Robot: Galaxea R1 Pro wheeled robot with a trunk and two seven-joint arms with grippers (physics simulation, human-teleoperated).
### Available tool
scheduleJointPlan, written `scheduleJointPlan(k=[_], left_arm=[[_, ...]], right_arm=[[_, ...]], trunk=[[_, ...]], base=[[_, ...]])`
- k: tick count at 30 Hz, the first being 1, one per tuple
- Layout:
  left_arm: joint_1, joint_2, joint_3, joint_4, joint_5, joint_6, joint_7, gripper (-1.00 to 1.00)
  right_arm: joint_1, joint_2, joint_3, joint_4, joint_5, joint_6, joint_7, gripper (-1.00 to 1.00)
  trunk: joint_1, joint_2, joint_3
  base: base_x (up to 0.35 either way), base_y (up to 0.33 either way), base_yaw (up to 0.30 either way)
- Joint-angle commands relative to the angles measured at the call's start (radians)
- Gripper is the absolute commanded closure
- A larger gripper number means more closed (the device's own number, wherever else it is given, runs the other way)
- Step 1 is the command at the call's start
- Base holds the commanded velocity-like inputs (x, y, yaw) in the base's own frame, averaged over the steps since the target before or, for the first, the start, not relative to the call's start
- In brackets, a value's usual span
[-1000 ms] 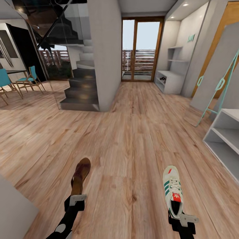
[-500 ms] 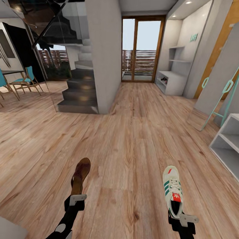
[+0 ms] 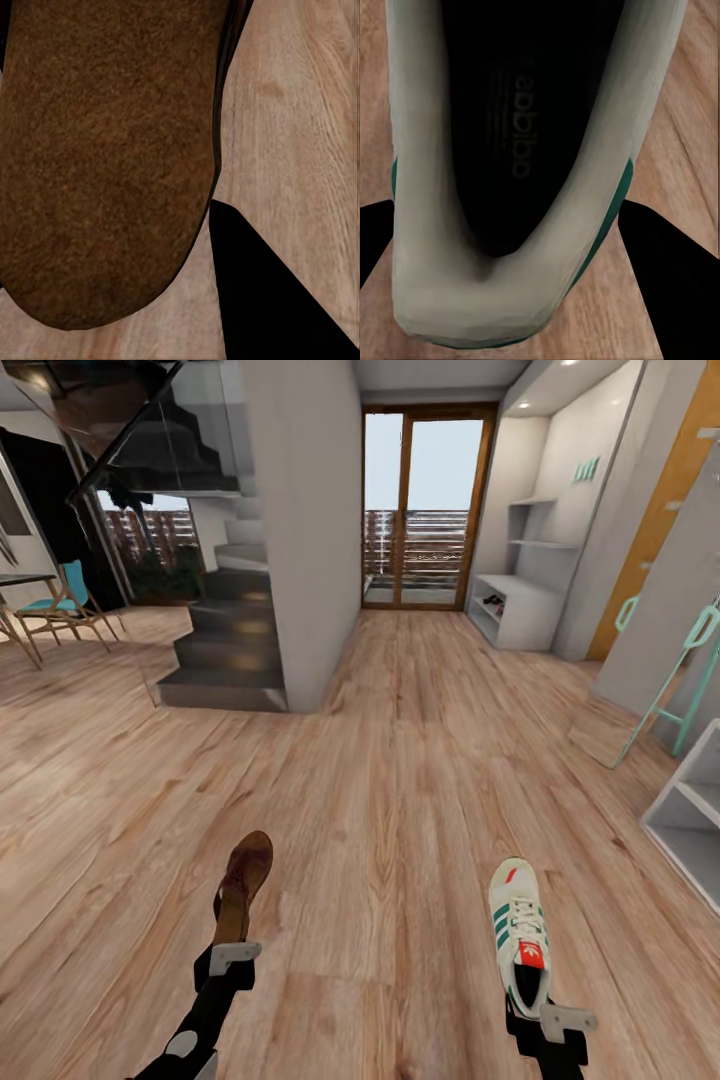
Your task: Pick up the two gym shoes and the two sandals from the corridor floor and place them onto the hallstand (shoe rack) in the corridor, making sure they are on the rack and not on the floor. Arrange them so the two gym shoes are next to each other and the two sandals are next to each other.
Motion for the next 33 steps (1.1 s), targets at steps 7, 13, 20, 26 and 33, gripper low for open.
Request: scheduleJointPlan(k=[7,13,20,26,33], left_arm=[[0.026,0.005,-0.008,-0.031,0.000,-0.005,0.004,1.00],[0.182,0.031,-0.007,-0.197,-0.015,-0.027,0.007,1.00],[0.269,0.053,-0.006,-0.283,-0.008,-0.080,0.009,1.00],[0.273,0.051,-0.007,-0.282,-0.007,-0.088,0.011,1.00],[0.273,0.049,-0.008,-0.282,-0.006,-0.089,0.012,1.00]], right_arm=[[-0.001,0.002,0.009,0.000,-0.007,-0.002,-0.005,1.00],[-0.001,0.003,0.009,0.001,-0.007,-0.002,-0.005,1.00],[-0.001,0.003,0.009,0.001,-0.007,-0.002,-0.005,1.00],[0.000,0.003,0.009,0.002,-0.008,-0.015,-0.005,1.00],[0.021,0.004,0.009,0.074,-0.011,-0.243,-0.005,1.00]], trunk=[[0.000,0.000,-0.001],[0.000,0.000,-0.001],[0.000,0.000,-0.001],[0.000,0.000,-0.001],[0.000,0.000,-0.001]], base=[[0.334,-0.093,-0.126],[0.335,-0.087,-0.004],[0.335,-0.087,0.000],[0.335,-0.087,0.000],[0.335,-0.087,0.000]])
